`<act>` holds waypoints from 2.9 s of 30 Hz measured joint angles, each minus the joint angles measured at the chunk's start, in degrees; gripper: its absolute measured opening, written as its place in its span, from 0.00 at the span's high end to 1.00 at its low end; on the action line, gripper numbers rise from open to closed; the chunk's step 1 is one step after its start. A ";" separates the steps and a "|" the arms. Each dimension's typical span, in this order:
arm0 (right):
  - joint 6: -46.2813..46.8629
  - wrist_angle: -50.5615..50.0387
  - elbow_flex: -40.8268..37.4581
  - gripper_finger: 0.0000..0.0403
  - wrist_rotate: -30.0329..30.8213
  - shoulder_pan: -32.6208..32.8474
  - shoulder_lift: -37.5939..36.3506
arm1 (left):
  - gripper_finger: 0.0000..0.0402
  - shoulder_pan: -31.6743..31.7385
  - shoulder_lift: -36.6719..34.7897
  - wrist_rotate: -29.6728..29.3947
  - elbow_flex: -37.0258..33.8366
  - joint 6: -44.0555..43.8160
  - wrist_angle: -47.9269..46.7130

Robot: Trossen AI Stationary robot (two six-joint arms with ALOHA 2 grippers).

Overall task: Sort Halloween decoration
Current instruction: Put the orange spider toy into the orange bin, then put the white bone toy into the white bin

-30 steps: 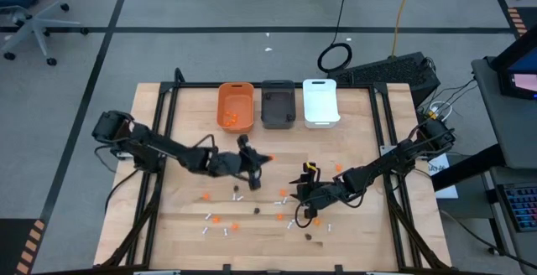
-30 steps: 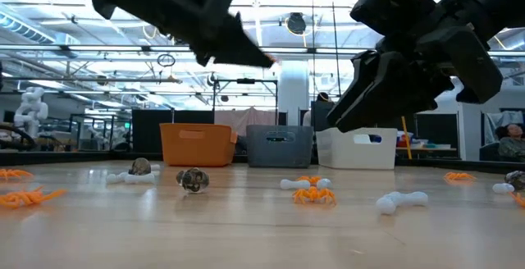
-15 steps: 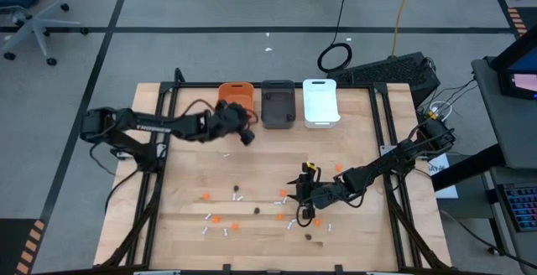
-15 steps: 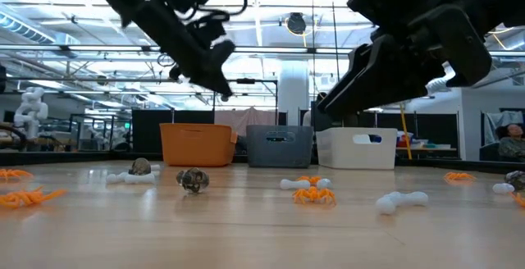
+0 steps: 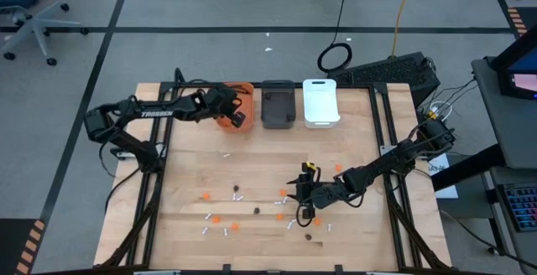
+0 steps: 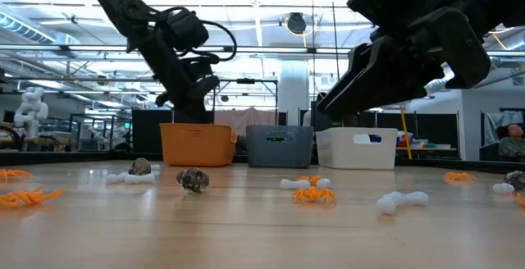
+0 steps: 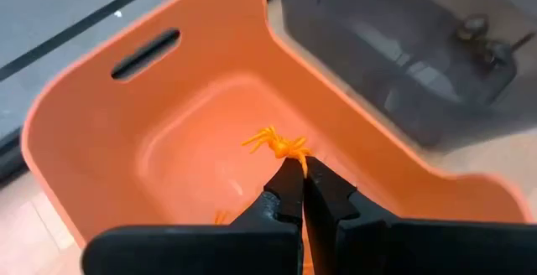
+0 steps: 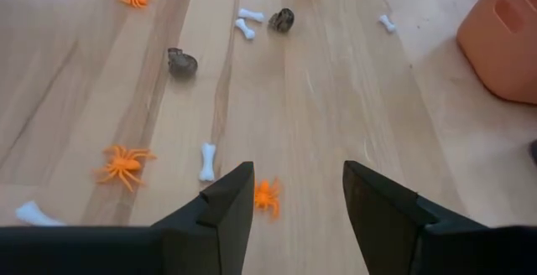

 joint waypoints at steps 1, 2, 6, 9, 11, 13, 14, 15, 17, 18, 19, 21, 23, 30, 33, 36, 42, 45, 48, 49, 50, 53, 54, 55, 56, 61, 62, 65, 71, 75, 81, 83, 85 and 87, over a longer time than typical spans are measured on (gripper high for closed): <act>-0.26 -0.02 0.00 0.58 0.02 0.00 0.00 | 1.00 0.31 -0.01 0.12 0.02 0.00 -0.14; -0.39 -0.02 0.00 0.58 0.04 0.00 0.00 | 1.00 0.45 -0.01 0.15 0.02 -0.01 -0.47; -0.53 -0.02 0.00 0.58 0.06 0.00 0.00 | 1.00 0.74 0.01 0.13 0.02 -0.37 -0.62; -0.70 -0.04 0.00 0.58 -0.02 0.00 0.00 | 0.96 0.54 0.01 -0.08 0.02 -0.79 -0.91; -0.76 -0.14 0.00 0.58 -0.06 0.00 0.00 | 0.91 0.25 0.01 -1.69 0.02 -1.90 -0.90; -0.75 -0.56 0.00 0.58 -0.08 0.00 0.00 | 0.85 0.03 0.01 -3.54 0.02 -2.06 -0.92; -0.76 -0.70 0.00 0.58 -0.09 0.00 0.00 | 0.82 -0.13 0.01 -4.36 0.02 -2.10 -0.90; -0.76 -0.85 0.00 0.58 -0.09 0.00 0.00 | 0.79 -0.19 0.01 -4.85 0.02 -2.12 -0.92; -0.69 -0.96 0.00 0.58 -0.11 0.00 0.00 | 0.73 -0.58 0.01 -5.11 0.02 -2.12 -0.86; -0.69 -1.01 0.00 0.58 -0.13 0.00 0.00 | 0.70 -0.89 0.01 -5.11 0.02 -2.12 -0.73; -0.67 -1.07 0.00 0.58 -0.13 0.00 0.00 | 0.67 -1.26 0.01 -5.11 0.02 -2.11 -0.50; -0.63 -1.25 0.00 0.58 -0.26 0.00 0.00 | 0.63 -2.21 0.01 -5.10 0.02 -2.06 -0.35; -0.59 -1.65 0.00 0.58 -0.31 0.00 0.00 | 0.60 -3.72 0.01 -5.00 0.02 -2.27 -0.24; -0.13 -2.67 0.00 0.58 -0.37 0.13 0.00 | 0.58 -15.56 0.01 -12.43 0.02 -5.32 1.04; -0.13 -2.75 0.00 0.58 -0.70 0.13 0.00 | 0.58 -22.27 0.01 -20.93 0.02 -7.63 3.14; -0.13 -2.74 0.00 0.58 -2.27 0.12 0.00 | 0.58 -29.04 0.01 -29.79 0.02 -9.44 6.52; -0.11 -2.35 -0.02 0.58 -7.40 0.13 0.00 | 0.58 -40.26 0.01 -37.57 0.02 -9.04 13.17; 1.31 -1.14 -0.02 0.58 -9.24 0.13 0.00 | 0.58 -44.20 0.02 -38.67 -0.03 -9.14 14.73; 2.64 -0.75 -0.02 0.58 -9.14 0.13 0.00 | 0.58 -47.22 1.28 -38.75 -0.45 -7.99 17.22; 2.69 -0.68 -0.02 0.58 -9.14 0.13 0.01 | 0.58 -48.07 1.96 -38.72 -0.47 -7.48 17.77; 2.60 -0.18 -0.04 0.58 -9.16 0.13 0.33 | 0.58 -48.90 2.81 -38.71 -0.53 -6.47 18.96; 1.38 1.41 -0.04 0.58 -9.39 0.13 2.16 | 0.58 -51.20 6.19 -37.71 -0.54 -1.87 26.36; 1.15 2.51 -0.04 0.58 -9.99 0.13 3.16 | 0.58 -51.96 7.46 -36.70 -0.54 0.36 29.15; 1.14 3.47 -0.04 0.58 -11.24 0.13 4.32 | 0.58 -52.59 8.73 -35.36 -0.54 2.72 32.36; 1.30 4.22 -0.05 0.58 -12.44 0.13 5.43 | 0.58 -53.22 9.94 -34.31 -0.54 5.04 35.24; 2.86 10.94 -0.07 0.58 -13.72 0.17 10.66 | 0.58 -54.90 14.75 -32.50 -0.50 10.44 44.58; 3.36 11.61 -0.07 0.58 -13.68 0.17 11.07 | 0.58 -54.98 15.21 -32.50 -0.52 10.42 44.52; 4.97 12.15 -0.07 0.58 -13.41 0.15 11.52 | 0.58 -54.96 16.14 -32.43 -0.52 9.97 44.62; 5.64 11.98 -0.07 0.58 -10.41 0.14 11.63 | 0.58 -55.00 16.23 -32.41 -0.52 10.01 44.83; 3.77 11.92 -0.07 0.58 -10.46 0.13 11.63 | 0.58 -54.98 16.25 -32.39 -0.52 10.01 44.92; -0.28 11.11 -0.07 0.58 -10.73 0.13 11.63 | 0.58 -54.98 16.24 -30.69 -0.52 9.99 44.98; -1.45 11.08 -0.07 0.58 -10.76 0.08 11.95 | 0.58 -54.98 16.23 -30.49 -0.52 9.95 45.22; -2.53 11.06 -0.07 0.58 -10.89 0.00 12.42 | 0.58 -54.98 16.23 -30.25 -0.52 9.46 45.27; -3.03 12.09 -0.07 0.58 -10.91 -0.11 13.16 | 0.58 -54.98 16.23 -29.61 -0.52 8.70 45.24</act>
